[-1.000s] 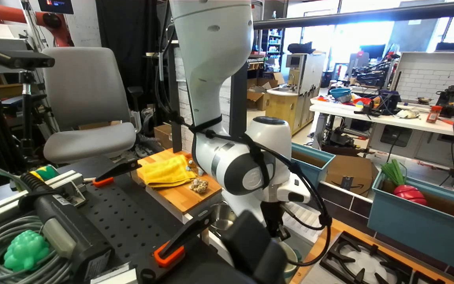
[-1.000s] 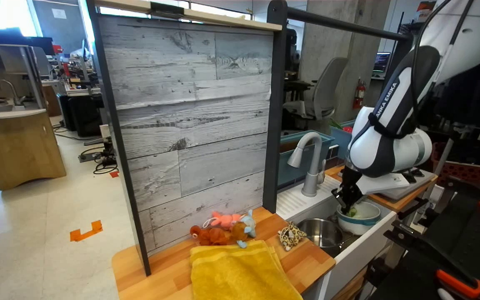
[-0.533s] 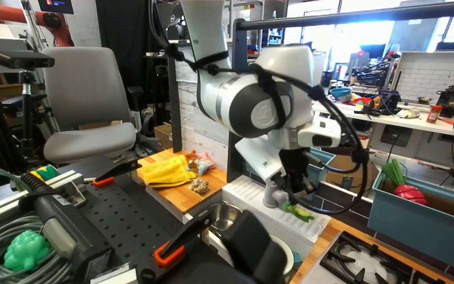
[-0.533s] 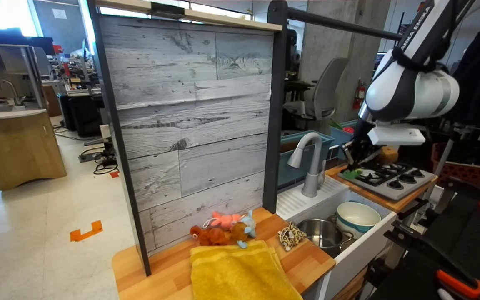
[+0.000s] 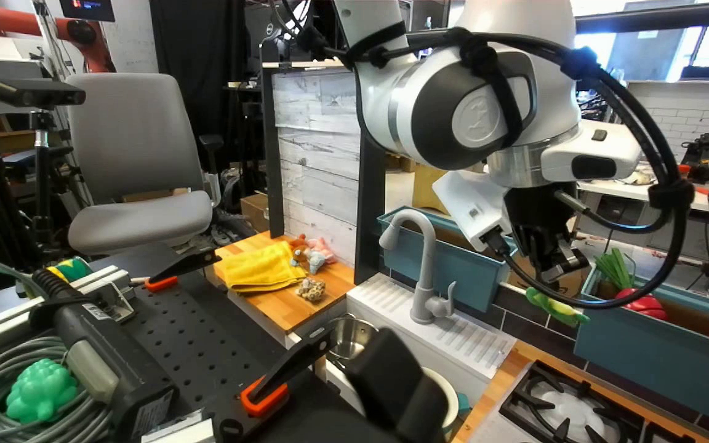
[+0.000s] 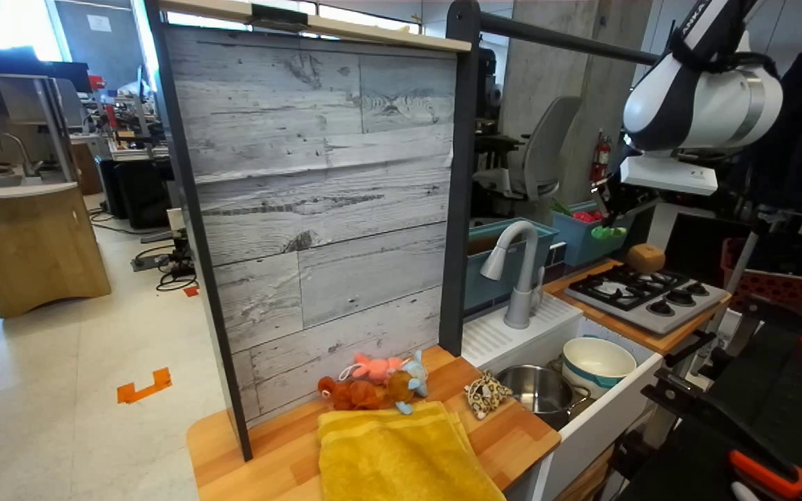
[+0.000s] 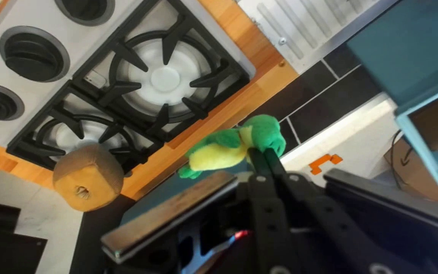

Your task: Wipe the counter with the towel, then remove the plushies from the sink and put some of them on the counter and some on the stove

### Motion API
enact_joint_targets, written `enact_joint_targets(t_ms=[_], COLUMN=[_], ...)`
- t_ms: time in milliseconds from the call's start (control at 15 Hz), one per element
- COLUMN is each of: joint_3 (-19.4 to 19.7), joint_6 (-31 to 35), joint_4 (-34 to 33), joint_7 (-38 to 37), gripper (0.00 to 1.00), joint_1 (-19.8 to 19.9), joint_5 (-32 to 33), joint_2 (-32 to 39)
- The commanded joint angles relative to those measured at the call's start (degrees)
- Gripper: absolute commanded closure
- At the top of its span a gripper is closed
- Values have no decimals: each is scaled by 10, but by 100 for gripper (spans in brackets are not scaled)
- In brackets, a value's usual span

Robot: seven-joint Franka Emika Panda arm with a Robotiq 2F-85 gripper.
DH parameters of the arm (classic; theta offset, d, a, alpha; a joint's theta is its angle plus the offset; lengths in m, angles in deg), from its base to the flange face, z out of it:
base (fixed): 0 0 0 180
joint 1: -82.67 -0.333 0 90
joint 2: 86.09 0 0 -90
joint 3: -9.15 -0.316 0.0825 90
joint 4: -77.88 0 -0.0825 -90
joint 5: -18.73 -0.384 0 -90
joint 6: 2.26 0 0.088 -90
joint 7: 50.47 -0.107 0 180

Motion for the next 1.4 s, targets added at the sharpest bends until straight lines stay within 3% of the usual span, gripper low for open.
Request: enact_joint_targets(t_ms=[0, 267, 333, 467, 667, 1000, 1200, 1267, 1333], joint_3=[70, 111, 116, 116, 110, 99, 107, 100, 100], joint_6=[19, 1, -5, -20, -44, -123, -194, -150, -170], joint_4=[-59, -107, -113, -121, -112, -18, 37, -24, -6], joint_7=[-63, -115, -121, -124, -115, -34, 21, -25, -14], gripper=[100, 100, 73, 65, 44, 6, 0, 1, 0], joint_1=[-55, -77, -81, -84, -87, -91, -92, -86, -83], joint_5=[-25, -47, -49, -48, -39, 13, 63, 47, 62], joint_2=[76, 131, 141, 153, 147, 41, -40, 37, 9])
